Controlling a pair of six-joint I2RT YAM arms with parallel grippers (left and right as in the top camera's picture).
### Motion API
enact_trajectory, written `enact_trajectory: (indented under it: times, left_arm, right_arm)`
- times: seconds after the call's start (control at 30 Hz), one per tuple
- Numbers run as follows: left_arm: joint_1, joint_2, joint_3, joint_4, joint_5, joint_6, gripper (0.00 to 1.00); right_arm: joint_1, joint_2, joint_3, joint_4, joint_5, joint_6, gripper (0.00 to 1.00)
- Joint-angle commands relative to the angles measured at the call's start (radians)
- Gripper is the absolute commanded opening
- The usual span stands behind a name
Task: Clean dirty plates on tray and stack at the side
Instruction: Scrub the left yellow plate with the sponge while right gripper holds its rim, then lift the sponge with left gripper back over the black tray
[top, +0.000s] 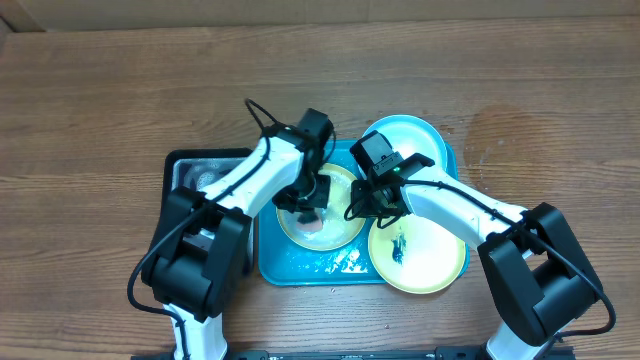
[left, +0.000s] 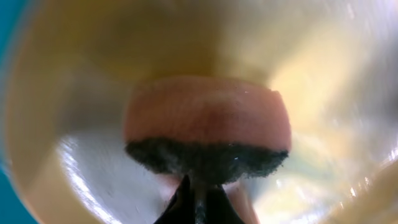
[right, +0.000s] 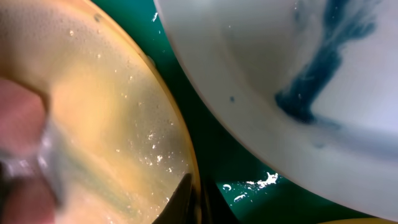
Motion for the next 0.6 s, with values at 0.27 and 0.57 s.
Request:
enact_trajectory:
  times: [0.27, 0.57]
  left_arm:
    - [0.073, -0.146, 0.185, -0.217, -0.016, -0.025, 0.04]
    - [0.228, -0.271, 0.267, -0.483, -0.192, -0.076, 0.04]
  right_arm:
    - [-0.002, 0.011, -0.001, -0.015, 0.025, -0.014, 0.04]
    - [-0.002, 0.009, 0.000, 0.042, -0.116, -0.013, 0.04]
